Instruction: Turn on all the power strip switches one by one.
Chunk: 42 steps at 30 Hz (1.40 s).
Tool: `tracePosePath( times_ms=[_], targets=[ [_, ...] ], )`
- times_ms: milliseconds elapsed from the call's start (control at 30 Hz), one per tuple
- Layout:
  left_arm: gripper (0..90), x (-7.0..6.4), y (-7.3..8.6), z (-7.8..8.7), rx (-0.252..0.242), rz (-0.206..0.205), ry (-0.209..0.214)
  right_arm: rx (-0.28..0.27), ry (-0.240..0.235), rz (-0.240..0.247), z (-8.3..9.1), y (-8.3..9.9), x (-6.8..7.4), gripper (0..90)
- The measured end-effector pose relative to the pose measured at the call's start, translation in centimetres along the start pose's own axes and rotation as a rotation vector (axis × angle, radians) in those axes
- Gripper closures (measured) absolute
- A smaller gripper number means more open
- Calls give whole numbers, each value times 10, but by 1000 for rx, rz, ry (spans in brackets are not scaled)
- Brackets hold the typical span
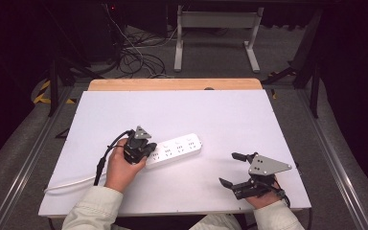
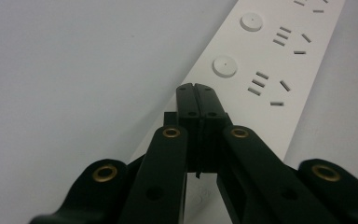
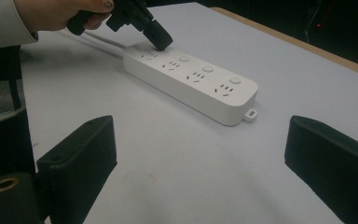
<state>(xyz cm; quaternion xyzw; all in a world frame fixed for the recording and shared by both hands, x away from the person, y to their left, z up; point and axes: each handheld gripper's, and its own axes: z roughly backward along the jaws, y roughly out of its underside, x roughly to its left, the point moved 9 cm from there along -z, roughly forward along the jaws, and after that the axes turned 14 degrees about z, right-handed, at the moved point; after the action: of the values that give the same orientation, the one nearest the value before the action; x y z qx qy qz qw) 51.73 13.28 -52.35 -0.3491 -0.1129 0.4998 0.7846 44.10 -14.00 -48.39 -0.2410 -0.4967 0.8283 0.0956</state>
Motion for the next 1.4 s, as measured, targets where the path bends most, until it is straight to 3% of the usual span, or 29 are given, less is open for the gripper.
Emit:
tracePosePath(
  times_ms=[400, 600, 667, 733, 800, 933, 1033, 1200, 1400],
  targets=[
    [900, 0, 1, -1, 3, 25, -2, 2, -2, 2, -1, 0, 1, 91],
    [900, 0, 1, -1, 3, 9, -5, 4, -2, 2, -1, 0, 1, 91],
    [900, -1, 1, 2, -3, -2, -24, 3, 0, 0, 0, 0, 1, 91],
    [900, -8, -6, 7, -57, 24, 22, 3, 2, 0, 0, 0, 0, 91],
    [900, -14, -13, 14, -90, 26, 52, -1, 3, -1, 0, 0, 0, 91],
    [900, -17, -19, 19, -115, 49, 90, 3, 1, -3, -1, 0, 0, 91],
    [900, -14, -19, 16, -113, 52, 85, 3, 1, 2, 0, 0, 0, 91],
    [900, -22, -24, 11, -138, 70, 128, 2, 0, 1, 0, 0, 0, 91],
    [900, -26, -24, -7, -142, 55, 121, 1, -4, 1, 0, 0, 0, 91]
  ],
)
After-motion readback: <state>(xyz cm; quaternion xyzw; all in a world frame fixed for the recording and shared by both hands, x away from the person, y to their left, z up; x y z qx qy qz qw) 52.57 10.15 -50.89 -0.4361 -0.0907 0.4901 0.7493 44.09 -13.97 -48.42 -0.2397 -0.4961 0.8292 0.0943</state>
